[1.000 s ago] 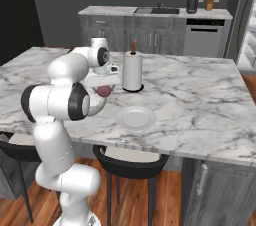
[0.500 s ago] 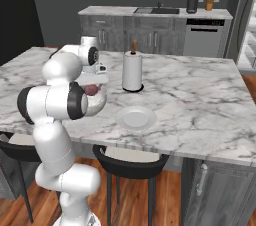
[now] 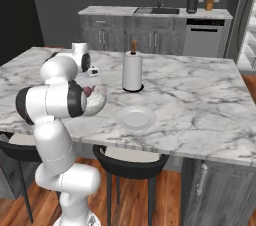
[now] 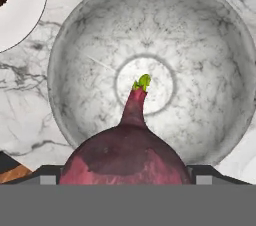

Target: Pick the chicken drumstick and onion from their plates and place them in the bowl. Then put the bowl in the fridge.

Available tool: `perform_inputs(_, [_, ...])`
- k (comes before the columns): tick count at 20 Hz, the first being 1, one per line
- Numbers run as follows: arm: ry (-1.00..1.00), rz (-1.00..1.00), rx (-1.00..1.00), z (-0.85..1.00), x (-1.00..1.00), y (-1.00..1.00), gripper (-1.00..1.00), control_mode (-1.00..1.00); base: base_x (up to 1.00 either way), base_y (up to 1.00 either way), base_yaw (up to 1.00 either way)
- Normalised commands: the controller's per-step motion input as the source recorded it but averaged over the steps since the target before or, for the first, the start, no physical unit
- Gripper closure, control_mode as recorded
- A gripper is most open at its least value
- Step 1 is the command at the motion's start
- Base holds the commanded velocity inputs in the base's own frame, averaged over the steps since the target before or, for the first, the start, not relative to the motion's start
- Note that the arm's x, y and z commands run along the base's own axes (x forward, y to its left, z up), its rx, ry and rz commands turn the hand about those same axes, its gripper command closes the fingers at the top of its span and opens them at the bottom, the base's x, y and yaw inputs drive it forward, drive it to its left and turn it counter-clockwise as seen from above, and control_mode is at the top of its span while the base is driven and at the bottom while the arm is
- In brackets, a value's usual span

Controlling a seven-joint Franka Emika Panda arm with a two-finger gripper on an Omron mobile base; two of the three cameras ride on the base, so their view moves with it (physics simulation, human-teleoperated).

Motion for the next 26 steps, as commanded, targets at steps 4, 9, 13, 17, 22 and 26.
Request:
perform_inputs(4, [-0.11,-0.02,0.0,-0.3,0.23,0.34,1.0,-1.0,0.0,0.0,0.0])
perform_inputs(9, [0.0,-0.03,0.0,-0.28,0.14,0.14,1.0,-1.0,0.0,0.0,0.0])
perform_inputs(13, [0.0,-0.01,0.0,-0.25,0.03,0.0,1.0,-1.0,0.0,0.0,0.0])
perform_inputs(17, [0.01,0.0,0.0,-0.11,0.0,0.0,1.0,-1.0,0.0,0.0,0.0])
perform_inputs(22, [0.05,0.0,0.0,-0.02,0.0,0.0,-1.0,-1.0,0.0,0.0,0.0])
perform_inputs(26, [0.0,0.0,0.0,0.0,0.0,0.0,-1.0,-1.0,0.0,0.0,0.0])
